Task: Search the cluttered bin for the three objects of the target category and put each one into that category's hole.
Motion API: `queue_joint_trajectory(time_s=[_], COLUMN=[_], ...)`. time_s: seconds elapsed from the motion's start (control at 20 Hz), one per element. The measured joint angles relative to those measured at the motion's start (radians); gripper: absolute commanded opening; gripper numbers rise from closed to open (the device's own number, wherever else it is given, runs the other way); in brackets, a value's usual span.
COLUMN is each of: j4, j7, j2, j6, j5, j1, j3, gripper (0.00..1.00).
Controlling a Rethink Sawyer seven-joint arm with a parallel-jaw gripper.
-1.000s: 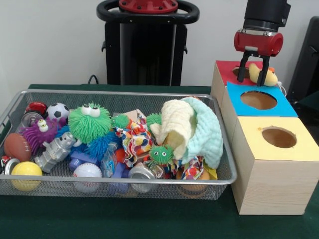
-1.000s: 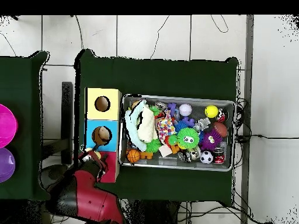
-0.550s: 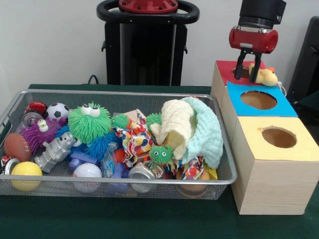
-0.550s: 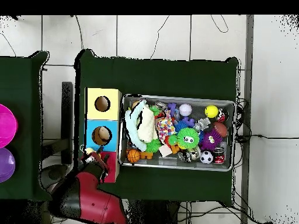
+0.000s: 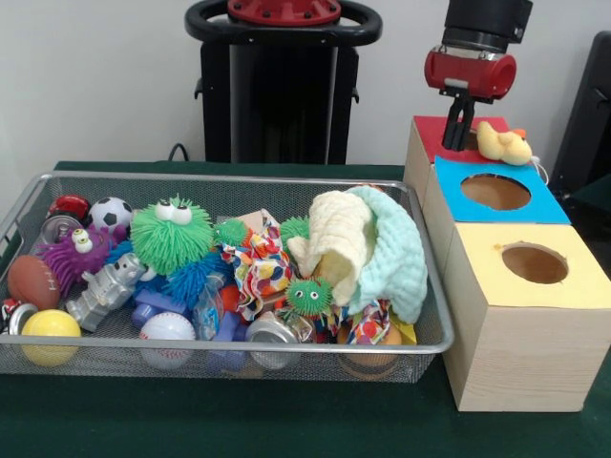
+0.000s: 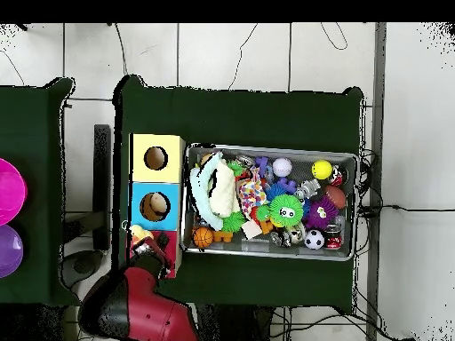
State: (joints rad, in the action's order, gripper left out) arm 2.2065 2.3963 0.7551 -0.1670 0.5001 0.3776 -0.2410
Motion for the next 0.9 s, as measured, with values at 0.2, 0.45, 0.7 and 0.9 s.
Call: queue_joint_trajectory(time_s=[0.2,0.45,0.7,0.9], j4=[0.0,0.0,0.0,0.0], j7=[0.0,0.0,0.0,0.0], j2=[0.0,0.001,0.004,0.015], j6=[0.0,0.006,0.04,0.111], j5=[0.0,0.0,0.0,0.0], j1=[0.001,0.017,0.042,0.06], j3=[-0.003,-0.038,-0.079,-0.12], gripper=[0.0,0.0,0.0,0.0])
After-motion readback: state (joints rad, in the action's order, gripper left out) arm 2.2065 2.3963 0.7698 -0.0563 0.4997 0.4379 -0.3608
